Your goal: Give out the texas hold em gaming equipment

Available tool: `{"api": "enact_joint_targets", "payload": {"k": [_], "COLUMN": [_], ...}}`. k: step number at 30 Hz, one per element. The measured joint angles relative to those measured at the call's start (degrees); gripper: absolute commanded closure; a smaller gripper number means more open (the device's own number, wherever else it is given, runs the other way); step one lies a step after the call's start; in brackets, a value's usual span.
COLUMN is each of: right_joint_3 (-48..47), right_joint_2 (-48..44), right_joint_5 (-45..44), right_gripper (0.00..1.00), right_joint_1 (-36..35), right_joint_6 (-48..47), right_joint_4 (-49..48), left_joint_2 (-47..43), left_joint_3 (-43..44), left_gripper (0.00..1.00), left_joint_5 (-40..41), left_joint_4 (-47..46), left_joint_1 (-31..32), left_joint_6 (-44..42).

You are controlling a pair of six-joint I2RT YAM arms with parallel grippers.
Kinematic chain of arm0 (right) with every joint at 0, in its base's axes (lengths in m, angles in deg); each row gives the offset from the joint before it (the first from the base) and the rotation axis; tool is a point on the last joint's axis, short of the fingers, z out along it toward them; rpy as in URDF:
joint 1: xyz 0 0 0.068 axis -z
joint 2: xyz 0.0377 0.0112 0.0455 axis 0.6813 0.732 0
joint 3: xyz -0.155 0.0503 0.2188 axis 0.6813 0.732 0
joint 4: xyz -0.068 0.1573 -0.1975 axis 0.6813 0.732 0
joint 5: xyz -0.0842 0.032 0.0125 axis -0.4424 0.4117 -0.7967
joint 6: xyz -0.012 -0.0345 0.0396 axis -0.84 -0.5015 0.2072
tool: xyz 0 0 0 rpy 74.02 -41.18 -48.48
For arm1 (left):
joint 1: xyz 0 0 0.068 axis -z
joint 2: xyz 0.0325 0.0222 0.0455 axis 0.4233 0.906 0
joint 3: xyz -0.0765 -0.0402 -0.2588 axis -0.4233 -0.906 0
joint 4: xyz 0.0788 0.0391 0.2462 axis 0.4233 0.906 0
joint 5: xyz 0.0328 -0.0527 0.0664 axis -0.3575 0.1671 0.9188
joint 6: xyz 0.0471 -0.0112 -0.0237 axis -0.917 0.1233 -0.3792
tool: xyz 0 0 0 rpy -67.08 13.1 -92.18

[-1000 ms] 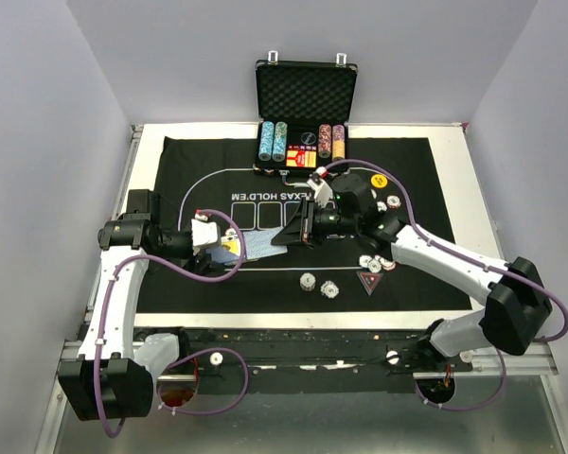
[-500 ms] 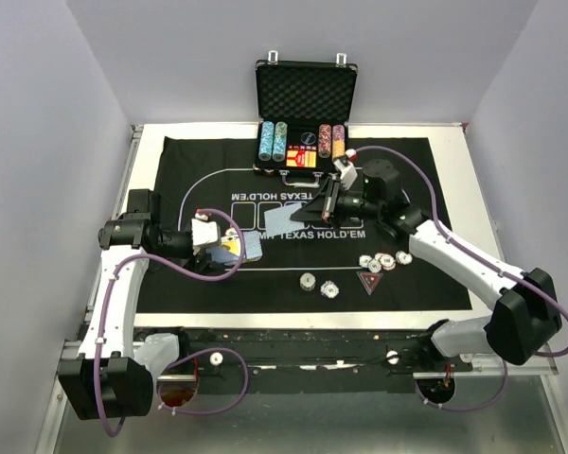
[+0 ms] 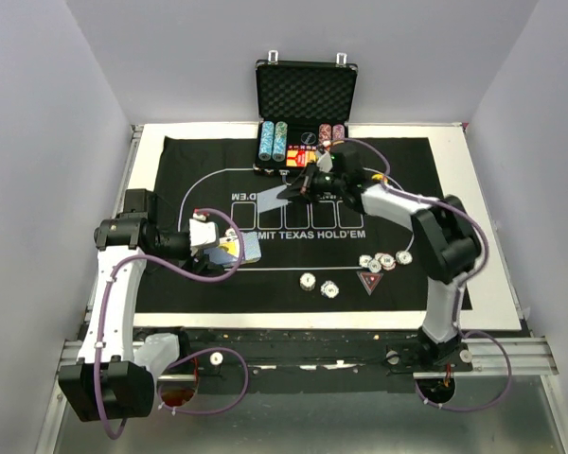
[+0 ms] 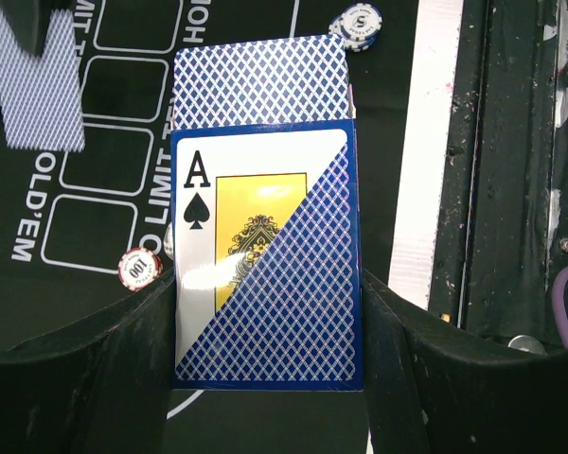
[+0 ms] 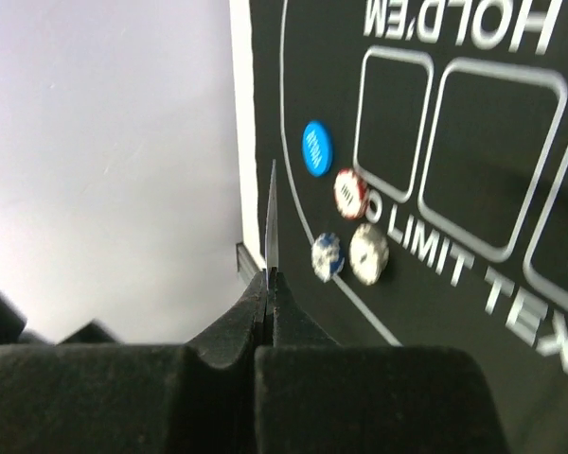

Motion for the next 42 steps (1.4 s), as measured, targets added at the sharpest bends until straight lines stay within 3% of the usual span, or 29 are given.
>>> {"api": "enact_joint_targets", "payload": {"k": [7,15,22,23,28,33,38,42], "right_joint_3": [-20.4,-43.4,-53.0,-53.8,-55.3,-55.3,-50.8,-48.6], "right_joint_2": [19.5,35.6,44.2,45.1,46.4,45.4,40.8,37.7], "right_joint_5": [-4.3,-10.8,-13.4,-13.8,-15.9,-17.7,-20.1,-21.8], "right_gripper": [0.99,0.99,0.98,0.95,0.59,0.32,0.20,0.18], "right_joint_1": [-3.4,-9.7,-12.5,-12.7,-13.4,-14.1,-14.4,-14.4], "right_joint_6": [-2.0,-3.6,-3.5,-3.5,-2.9,-3.4,-6.3,-9.3], "right_joint_4": [0.7,6.7,11.0,11.5,13.0,12.9,14.7,19.0], "left_joint_2": [-1.1,-1.5,-2.1,-2.2,-2.8,-3.2,-3.2,-3.2], "left_joint_3": [0.1,0.1,0.1,0.1,0.1,0.1,0.1,0.1], "left_gripper": [0.53,0.53,0.53,0.53,0.53,0.53,0.53,0.53], "left_joint_5": [0.0,0.0,0.0,0.0,0.0,0.0,0.0,0.0], "left_joint_4": [0.7,1.4,1.6,1.6,1.7,1.7,1.7,1.7], "left_joint_1": [0.0,0.0,0.0,0.0,-0.2,-0.3,-0.4,-0.4], "left_joint_6": [0.0,0.0,0.0,0.0,0.0,0.0,0.0,0.0]}}
